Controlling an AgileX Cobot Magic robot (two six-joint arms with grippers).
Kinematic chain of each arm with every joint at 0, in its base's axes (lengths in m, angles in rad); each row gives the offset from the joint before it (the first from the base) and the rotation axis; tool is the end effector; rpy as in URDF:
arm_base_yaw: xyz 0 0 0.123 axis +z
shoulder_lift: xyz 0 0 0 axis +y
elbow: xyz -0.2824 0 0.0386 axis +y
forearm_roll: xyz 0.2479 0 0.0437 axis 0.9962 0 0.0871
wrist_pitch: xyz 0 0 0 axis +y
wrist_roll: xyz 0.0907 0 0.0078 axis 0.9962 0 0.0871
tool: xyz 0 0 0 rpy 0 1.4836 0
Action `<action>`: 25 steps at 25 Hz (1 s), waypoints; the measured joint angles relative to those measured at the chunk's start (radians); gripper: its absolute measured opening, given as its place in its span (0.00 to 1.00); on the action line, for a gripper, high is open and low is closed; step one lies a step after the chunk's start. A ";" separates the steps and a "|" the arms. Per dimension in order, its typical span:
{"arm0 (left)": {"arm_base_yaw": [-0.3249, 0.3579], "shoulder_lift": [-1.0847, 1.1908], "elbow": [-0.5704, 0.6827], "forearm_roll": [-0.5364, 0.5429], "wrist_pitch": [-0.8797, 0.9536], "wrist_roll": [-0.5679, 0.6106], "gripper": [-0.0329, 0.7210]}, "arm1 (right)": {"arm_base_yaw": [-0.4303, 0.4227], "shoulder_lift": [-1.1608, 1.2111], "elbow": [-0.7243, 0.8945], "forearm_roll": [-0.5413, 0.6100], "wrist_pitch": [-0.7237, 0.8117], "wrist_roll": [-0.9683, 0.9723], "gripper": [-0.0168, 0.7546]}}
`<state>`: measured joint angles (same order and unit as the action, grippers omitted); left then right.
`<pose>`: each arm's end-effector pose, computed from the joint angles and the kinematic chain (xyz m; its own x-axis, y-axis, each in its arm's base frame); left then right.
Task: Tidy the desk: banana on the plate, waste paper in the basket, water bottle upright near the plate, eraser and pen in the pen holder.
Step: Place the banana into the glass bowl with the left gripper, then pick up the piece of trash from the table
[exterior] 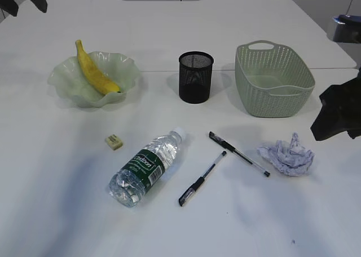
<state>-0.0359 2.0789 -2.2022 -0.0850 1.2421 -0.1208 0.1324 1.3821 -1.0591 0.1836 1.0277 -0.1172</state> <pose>0.4578 -0.0238 0.3469 -0.8590 -0.1165 -0.4986 -0.0504 0.9883 -0.1442 0.2574 0.0487 0.2848 -0.9385 -0.1464 -0.3128 -0.1986 0.9697 0.1419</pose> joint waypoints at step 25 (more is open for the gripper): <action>0.024 -0.566 1.228 -0.022 -0.405 0.052 0.63 | 0.000 0.085 -0.007 -0.066 -0.035 0.055 0.63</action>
<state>-0.0116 1.5127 -0.9741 -0.1069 0.8376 -0.0687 0.1324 1.4666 -1.0660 0.1174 0.9928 -0.0626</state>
